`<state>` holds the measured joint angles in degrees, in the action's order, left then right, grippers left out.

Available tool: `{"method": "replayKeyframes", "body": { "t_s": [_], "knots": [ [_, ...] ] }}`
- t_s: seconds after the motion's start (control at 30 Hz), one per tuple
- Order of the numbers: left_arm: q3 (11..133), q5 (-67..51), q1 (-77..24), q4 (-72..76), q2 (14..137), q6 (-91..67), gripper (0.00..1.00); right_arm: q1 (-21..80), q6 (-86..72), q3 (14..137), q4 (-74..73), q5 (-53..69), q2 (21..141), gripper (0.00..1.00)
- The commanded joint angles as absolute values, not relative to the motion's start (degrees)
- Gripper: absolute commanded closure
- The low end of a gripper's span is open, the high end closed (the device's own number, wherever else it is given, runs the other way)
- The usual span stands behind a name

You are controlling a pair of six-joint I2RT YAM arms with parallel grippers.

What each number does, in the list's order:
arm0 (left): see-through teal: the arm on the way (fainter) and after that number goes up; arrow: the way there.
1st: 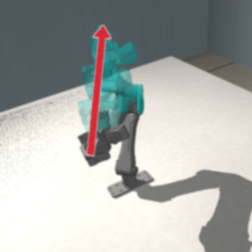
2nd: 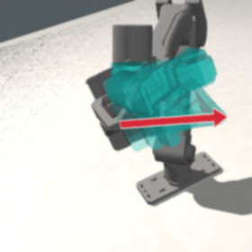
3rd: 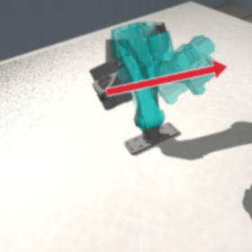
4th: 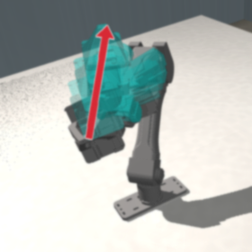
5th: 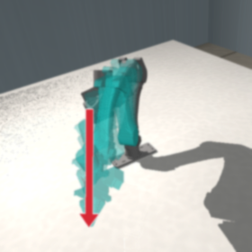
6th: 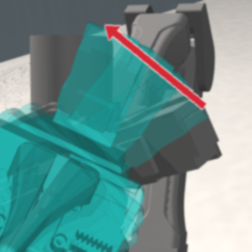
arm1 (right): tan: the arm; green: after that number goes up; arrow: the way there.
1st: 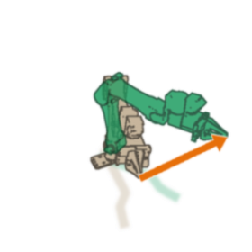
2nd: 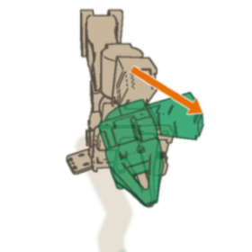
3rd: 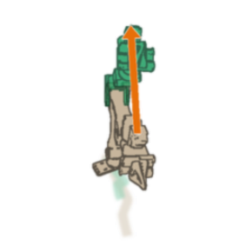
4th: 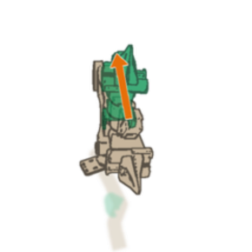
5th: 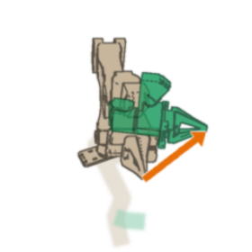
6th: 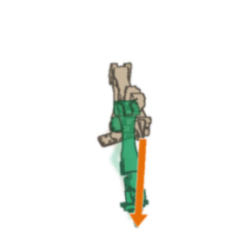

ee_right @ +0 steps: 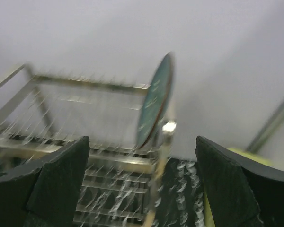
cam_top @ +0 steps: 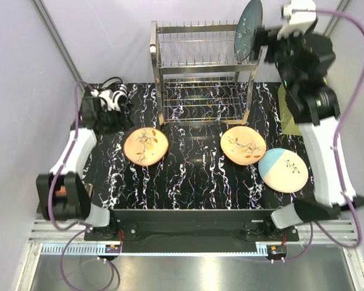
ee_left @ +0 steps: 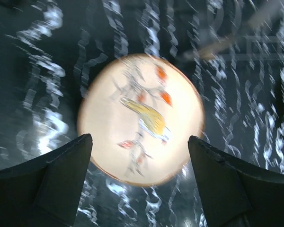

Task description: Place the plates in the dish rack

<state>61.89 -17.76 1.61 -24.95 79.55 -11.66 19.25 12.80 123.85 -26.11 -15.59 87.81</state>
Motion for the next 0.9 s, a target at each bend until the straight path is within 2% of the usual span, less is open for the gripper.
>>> {"method": "replayKeyframes", "body": {
  "t_s": [0.0,0.13,0.17,0.27,0.4,0.77,0.8,0.87],
  "knots": [
    [70.31,-17.83,6.94,-33.22,89.02,-9.93,0.15,19.78,0.37,104.28,-39.37,9.11,78.94,0.01],
    [73.29,-21.79,8.09,-34.1,97.01,-10.28,0.26,19.86,-11.32,87.13,-40.34,17.91,73.05,0.0],
    [73.3,-22.41,8.35,-34.19,97.9,-10.28,0.34,19.78,-12.12,82.75,-39.91,18.45,71.99,0.0],
    [71.99,-22.32,8.52,-34.19,99.92,-10.11,0.38,19.69,-14.41,76.76,-38.59,21.08,71.19,0.0],
    [71.02,-23.47,8.44,-34.19,102.12,-9.58,0.48,19.77,-18.8,70.15,-35.34,27.58,71.19,0.0],
    [71.89,-22.68,8.52,-34.1,108.54,-8.79,0.51,19.77,-31.11,53.27,-18.82,35.77,75.4,0.0],
    [72.24,-22.85,8.44,-34.19,109.07,-8.62,0.53,19.69,-31.55,52.74,-18.03,36.64,75.93,0.0],
    [72.95,-24.86,8.44,-34.1,110.47,-7.92,0.68,19.69,-31.9,51.77,-15.56,37.26,77.78,0.02]
  ]
}}
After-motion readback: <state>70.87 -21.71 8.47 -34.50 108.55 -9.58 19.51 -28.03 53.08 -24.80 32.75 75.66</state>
